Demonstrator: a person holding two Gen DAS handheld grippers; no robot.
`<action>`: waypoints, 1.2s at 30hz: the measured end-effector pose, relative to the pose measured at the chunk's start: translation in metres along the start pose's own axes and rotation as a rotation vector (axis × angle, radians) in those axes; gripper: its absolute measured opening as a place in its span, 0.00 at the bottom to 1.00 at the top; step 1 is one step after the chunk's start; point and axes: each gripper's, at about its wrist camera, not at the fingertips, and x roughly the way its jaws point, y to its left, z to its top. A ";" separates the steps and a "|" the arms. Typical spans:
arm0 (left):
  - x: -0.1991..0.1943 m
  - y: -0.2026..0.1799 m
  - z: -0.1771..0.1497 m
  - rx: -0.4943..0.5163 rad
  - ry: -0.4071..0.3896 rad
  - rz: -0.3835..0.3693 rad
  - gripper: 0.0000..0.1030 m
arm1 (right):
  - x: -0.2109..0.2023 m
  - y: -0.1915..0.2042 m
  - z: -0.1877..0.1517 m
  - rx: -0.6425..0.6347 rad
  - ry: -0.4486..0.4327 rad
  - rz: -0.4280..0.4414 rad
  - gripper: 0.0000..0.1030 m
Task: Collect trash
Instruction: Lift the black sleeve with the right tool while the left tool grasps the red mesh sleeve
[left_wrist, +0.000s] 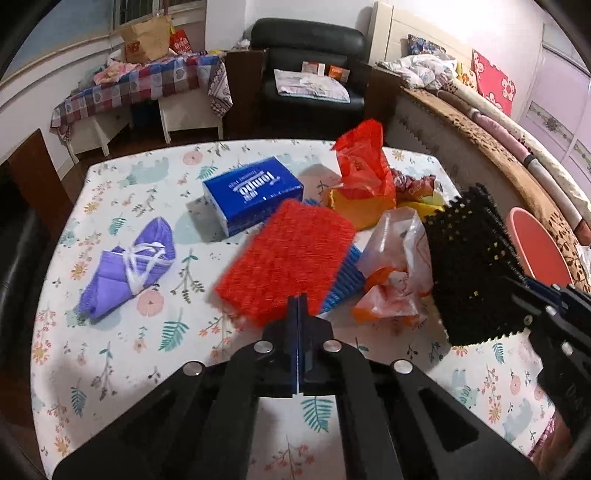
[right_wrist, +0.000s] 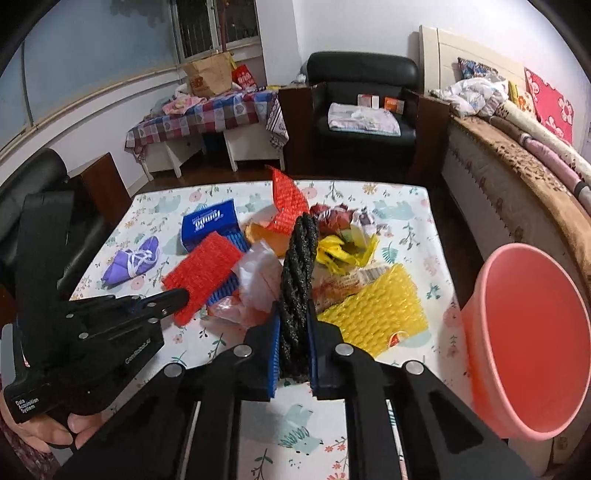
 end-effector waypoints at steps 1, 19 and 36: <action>-0.003 0.001 0.000 -0.008 -0.007 0.002 0.00 | -0.004 0.000 0.001 0.000 -0.012 -0.008 0.11; -0.054 -0.008 -0.011 -0.031 -0.081 -0.001 0.00 | -0.059 -0.015 0.000 0.037 -0.103 -0.099 0.11; -0.044 -0.016 -0.007 -0.038 -0.042 -0.045 0.14 | -0.067 -0.028 -0.003 0.073 -0.111 -0.108 0.11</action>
